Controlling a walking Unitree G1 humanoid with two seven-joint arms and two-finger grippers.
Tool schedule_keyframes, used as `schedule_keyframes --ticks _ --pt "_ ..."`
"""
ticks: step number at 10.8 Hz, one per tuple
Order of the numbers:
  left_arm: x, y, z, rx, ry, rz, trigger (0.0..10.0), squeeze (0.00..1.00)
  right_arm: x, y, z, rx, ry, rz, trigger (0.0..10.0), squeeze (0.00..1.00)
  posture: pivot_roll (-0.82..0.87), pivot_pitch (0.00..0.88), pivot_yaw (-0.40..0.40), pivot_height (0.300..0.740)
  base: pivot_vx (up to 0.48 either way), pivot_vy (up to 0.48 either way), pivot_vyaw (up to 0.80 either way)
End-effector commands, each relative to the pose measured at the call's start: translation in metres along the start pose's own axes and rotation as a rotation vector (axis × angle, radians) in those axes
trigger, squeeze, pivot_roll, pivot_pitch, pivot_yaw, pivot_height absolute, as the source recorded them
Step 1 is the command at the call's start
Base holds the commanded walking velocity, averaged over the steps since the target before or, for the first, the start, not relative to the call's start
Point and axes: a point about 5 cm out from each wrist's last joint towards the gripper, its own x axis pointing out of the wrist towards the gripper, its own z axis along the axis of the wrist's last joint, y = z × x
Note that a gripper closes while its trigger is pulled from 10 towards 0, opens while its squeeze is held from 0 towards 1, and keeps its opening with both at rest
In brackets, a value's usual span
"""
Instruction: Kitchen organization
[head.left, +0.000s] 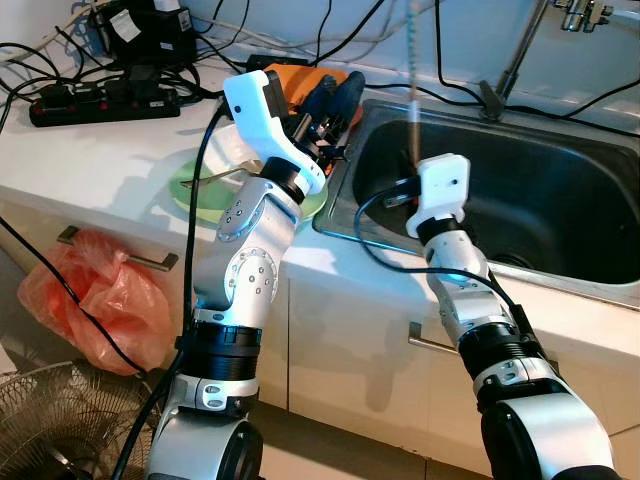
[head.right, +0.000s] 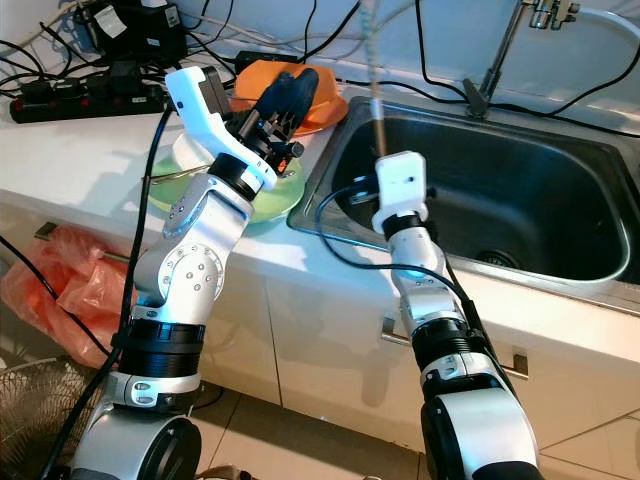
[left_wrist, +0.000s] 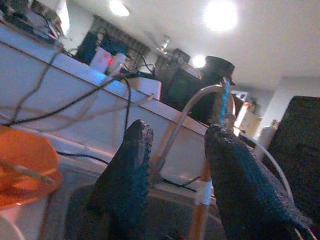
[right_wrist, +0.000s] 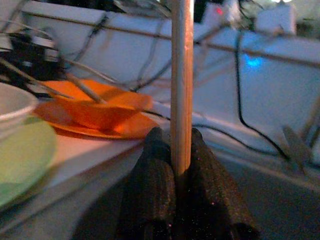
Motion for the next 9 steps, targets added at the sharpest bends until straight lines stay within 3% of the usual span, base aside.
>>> schedule_keyframes --ticks 1,5,7,9 --pt "-0.001 0.001 -0.004 0.030 0.016 0.009 10.0 0.00 0.003 -0.008 0.000 0.032 0.022 -0.042 0.0 0.00 0.05 0.031 -0.028 0.740 0.000 0.000 0.00" --pt "-0.005 0.009 -0.003 0.150 0.030 0.029 10.0 0.00 0.000 -0.020 -0.016 0.155 0.132 -0.128 0.0 0.00 0.06 0.029 -0.033 0.740 0.000 0.000 0.00" --pt "-0.010 0.012 -0.005 0.186 0.042 0.040 10.0 0.00 -0.003 -0.023 -0.024 0.188 0.179 -0.160 10.0 0.00 0.06 0.028 -0.036 0.740 0.000 0.000 0.00" --pt "-0.013 0.020 -0.006 0.185 0.045 0.076 10.0 0.00 -0.008 -0.025 -0.033 0.221 0.220 -0.181 10.0 0.00 0.06 0.028 -0.037 0.740 0.000 0.000 0.00"
